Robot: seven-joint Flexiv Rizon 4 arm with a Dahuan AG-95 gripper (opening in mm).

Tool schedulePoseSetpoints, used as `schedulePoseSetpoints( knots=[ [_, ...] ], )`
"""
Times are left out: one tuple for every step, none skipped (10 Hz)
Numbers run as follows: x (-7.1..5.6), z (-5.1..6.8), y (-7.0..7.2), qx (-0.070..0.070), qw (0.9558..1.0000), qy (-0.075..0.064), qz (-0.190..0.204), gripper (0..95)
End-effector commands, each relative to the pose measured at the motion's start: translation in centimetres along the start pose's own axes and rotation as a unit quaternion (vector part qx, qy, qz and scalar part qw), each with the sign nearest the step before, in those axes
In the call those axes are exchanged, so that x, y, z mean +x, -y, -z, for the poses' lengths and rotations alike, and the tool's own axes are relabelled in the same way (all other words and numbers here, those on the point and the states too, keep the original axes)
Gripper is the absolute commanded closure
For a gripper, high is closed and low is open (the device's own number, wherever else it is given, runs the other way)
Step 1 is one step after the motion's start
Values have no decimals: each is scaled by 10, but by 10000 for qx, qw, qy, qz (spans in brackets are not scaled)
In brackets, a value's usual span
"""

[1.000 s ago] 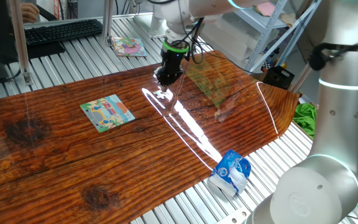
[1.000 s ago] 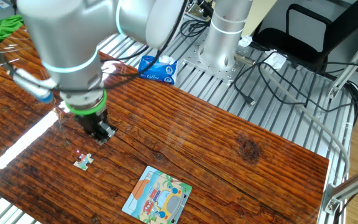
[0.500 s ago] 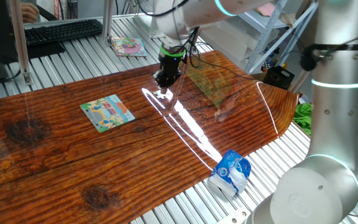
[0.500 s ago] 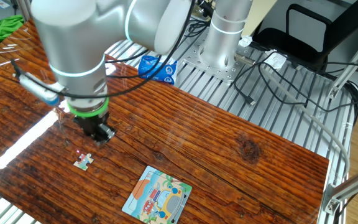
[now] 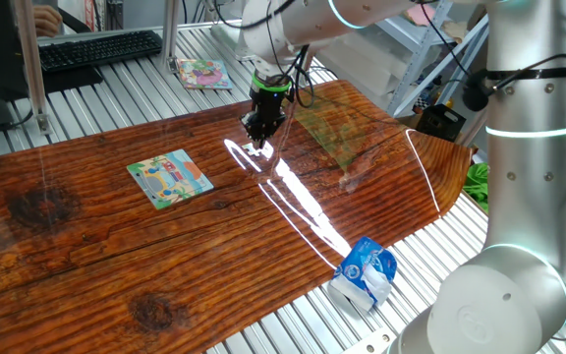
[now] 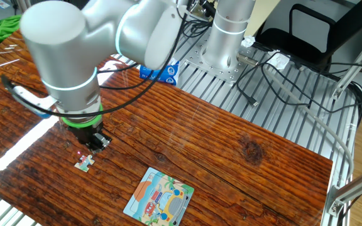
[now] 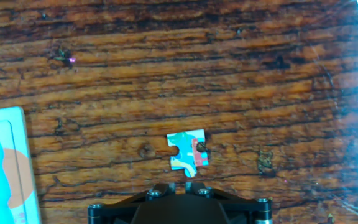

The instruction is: Assemble one piece of a puzzle

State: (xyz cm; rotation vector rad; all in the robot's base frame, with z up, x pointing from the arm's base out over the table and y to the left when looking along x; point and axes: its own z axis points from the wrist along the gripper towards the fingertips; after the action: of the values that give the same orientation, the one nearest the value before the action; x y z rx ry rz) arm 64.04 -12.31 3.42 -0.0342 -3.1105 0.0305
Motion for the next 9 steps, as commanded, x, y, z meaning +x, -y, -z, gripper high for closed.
schedulePoseSetpoints(
  knots=[
    [-5, -6, 1, -21, 10000, -22, 27, 570],
    [-6, -8, 2, -22, 10000, -20, 22, 570],
    [-7, -10, 2, -25, 10000, -16, 20, 570],
    [-7, -11, 3, -31, 10000, -12, 17, 380],
    [-8, -13, 3, -32, 10000, -6, 25, 380],
    [-8, -14, 3, -33, 10000, -1, 27, 380],
    [-8, -14, 3, -32, 10000, 3, 27, 380],
    [-9, -16, 2, -42, 10000, 16, 33, 380],
    [-10, -16, 2, -47, 10000, 18, 35, 380]
  ],
)
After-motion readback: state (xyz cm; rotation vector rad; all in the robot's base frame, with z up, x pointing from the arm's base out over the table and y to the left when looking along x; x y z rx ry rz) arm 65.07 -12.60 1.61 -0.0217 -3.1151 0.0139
